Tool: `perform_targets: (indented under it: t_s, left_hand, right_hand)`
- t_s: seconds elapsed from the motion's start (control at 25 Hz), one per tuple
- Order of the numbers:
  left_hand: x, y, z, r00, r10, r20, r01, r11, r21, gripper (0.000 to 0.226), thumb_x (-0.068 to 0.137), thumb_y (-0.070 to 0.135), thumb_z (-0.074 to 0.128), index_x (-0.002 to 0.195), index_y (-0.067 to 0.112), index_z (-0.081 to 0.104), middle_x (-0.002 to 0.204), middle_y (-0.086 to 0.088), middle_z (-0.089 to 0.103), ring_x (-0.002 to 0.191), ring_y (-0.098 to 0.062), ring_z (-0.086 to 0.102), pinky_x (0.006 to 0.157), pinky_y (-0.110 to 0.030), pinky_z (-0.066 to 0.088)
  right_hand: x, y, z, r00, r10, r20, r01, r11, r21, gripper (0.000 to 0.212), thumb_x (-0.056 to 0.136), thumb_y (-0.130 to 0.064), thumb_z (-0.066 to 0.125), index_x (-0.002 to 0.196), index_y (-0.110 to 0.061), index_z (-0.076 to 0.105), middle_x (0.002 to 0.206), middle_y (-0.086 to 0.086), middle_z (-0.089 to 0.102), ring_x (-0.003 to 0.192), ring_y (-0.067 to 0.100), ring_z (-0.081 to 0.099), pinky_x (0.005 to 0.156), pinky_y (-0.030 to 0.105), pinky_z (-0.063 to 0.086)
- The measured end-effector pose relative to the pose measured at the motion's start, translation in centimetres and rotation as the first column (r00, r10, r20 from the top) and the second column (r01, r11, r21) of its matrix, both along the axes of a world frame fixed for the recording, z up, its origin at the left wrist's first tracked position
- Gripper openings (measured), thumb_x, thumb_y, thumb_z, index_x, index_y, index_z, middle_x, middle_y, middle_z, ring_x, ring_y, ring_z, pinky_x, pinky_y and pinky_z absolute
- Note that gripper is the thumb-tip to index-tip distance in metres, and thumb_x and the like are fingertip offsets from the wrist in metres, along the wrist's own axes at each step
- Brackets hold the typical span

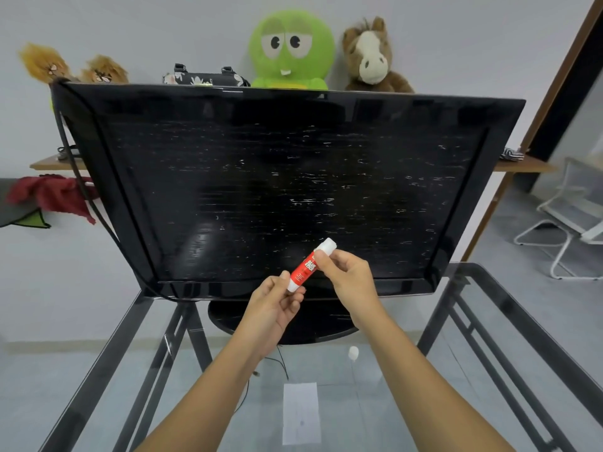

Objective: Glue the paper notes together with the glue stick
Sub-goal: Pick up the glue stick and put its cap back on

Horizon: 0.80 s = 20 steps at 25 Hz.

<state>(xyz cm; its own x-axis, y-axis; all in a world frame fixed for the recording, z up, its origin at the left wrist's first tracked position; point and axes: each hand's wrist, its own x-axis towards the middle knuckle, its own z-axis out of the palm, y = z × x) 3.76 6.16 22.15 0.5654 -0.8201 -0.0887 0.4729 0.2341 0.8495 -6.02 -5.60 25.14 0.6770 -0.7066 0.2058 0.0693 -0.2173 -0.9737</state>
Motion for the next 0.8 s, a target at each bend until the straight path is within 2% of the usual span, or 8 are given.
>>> perform_targets:
  t_s: [0.16, 0.28, 0.4, 0.48, 0.56, 0.64, 0.72, 0.8]
  left_hand:
    - [-0.1, 0.0, -0.5, 0.993, 0.022, 0.116, -0.020, 1.000, -0.018, 0.022, 0.079, 0.029, 0.063, 0.093, 0.012, 0.062, 0.089, -0.008, 0.066, 0.073, -0.008, 0.063, 0.072, -0.021, 0.053]
    - [-0.4, -0.2, -0.2, 0.988, -0.011, 0.152, 0.008, 1.000, 0.021, 0.026, 0.080, 0.034, 0.060, 0.093, 0.012, 0.060, 0.080, -0.005, 0.064, 0.065, -0.007, 0.058, 0.068, -0.020, 0.051]
    - [-0.1, -0.5, 0.7, 0.988, -0.112, -0.105, 0.124, 0.985, 0.122, 0.027, 0.089, 0.032, 0.055, 0.101, 0.008, 0.056, 0.063, -0.004, 0.055, 0.050, -0.008, 0.049, 0.049, -0.017, 0.046]
    - [0.3, -0.5, 1.3, 0.911, -0.207, -0.358, 0.267, 0.955, 0.126, 0.021, 0.088, 0.025, 0.056, 0.096, 0.006, 0.053, 0.055, -0.003, 0.051, 0.040, -0.006, 0.042, 0.038, -0.015, 0.040]
    - [0.2, -0.7, 1.5, 0.875, -0.195, -0.443, 0.261, 0.961, 0.092, 0.022, 0.086, 0.025, 0.057, 0.097, 0.005, 0.053, 0.052, -0.002, 0.049, 0.039, -0.007, 0.041, 0.037, -0.016, 0.040]
    - [-0.1, -1.0, 1.1, 0.947, -0.105, -0.303, 0.134, 0.988, 0.078, 0.028, 0.092, 0.032, 0.052, 0.108, 0.009, 0.055, 0.059, -0.003, 0.055, 0.048, -0.008, 0.048, 0.050, -0.019, 0.046]
    - [-0.7, -0.9, 0.5, 0.998, 0.000, 0.064, -0.004, 0.997, 0.072, 0.027, 0.092, 0.032, 0.053, 0.113, 0.015, 0.055, 0.066, 0.000, 0.063, 0.059, -0.007, 0.055, 0.064, -0.022, 0.048]
    - [-1.2, -0.7, -0.2, 0.902, 0.069, 0.426, -0.115, 0.990, 0.083, 0.025, 0.090, 0.034, 0.053, 0.111, 0.019, 0.055, 0.070, 0.004, 0.065, 0.064, -0.006, 0.058, 0.069, -0.023, 0.050]
  right_hand:
    - [-0.2, -0.3, -0.3, 1.000, -0.014, 0.000, 0.014, 1.000, 0.003, 0.023, 0.083, -0.046, 0.061, 0.088, -0.026, 0.071, 0.088, -0.008, 0.072, 0.089, 0.001, 0.065, 0.080, 0.019, 0.047]
    - [-0.5, -0.6, -0.5, 1.000, -0.004, -0.007, 0.004, 1.000, 0.016, 0.026, 0.083, -0.048, 0.060, 0.089, -0.025, 0.072, 0.090, -0.006, 0.073, 0.092, 0.005, 0.066, 0.088, 0.026, 0.048]
    - [-0.7, -0.8, -0.6, 0.999, 0.033, -0.019, -0.032, 0.999, 0.028, 0.025, 0.083, -0.048, 0.059, 0.089, -0.028, 0.071, 0.091, -0.010, 0.073, 0.094, 0.002, 0.065, 0.090, 0.025, 0.047]
    - [-0.8, -0.8, -0.6, 0.998, 0.058, -0.016, -0.057, 0.998, 0.035, 0.023, 0.082, -0.049, 0.059, 0.088, -0.031, 0.071, 0.092, -0.012, 0.072, 0.094, 0.000, 0.064, 0.088, 0.023, 0.046]
    - [-0.8, -0.8, -0.7, 0.999, 0.051, -0.008, -0.051, 0.998, 0.033, 0.024, 0.082, -0.048, 0.059, 0.090, -0.029, 0.071, 0.092, -0.011, 0.072, 0.094, 0.001, 0.064, 0.087, 0.023, 0.046]
    - [-0.7, -0.8, -0.8, 1.000, 0.014, 0.013, -0.015, 0.999, 0.048, 0.024, 0.084, -0.046, 0.060, 0.090, -0.027, 0.072, 0.092, -0.008, 0.073, 0.095, 0.003, 0.065, 0.089, 0.025, 0.046]
    - [-0.6, -0.8, -0.9, 0.999, -0.030, 0.036, 0.027, 0.996, 0.087, 0.023, 0.084, -0.046, 0.060, 0.089, -0.027, 0.072, 0.092, -0.006, 0.073, 0.096, 0.005, 0.065, 0.090, 0.026, 0.047]
    - [-0.5, -0.8, -0.7, 0.998, -0.027, 0.060, 0.020, 0.994, 0.112, 0.024, 0.083, -0.047, 0.060, 0.087, -0.027, 0.072, 0.092, -0.006, 0.073, 0.097, 0.005, 0.065, 0.089, 0.023, 0.047]
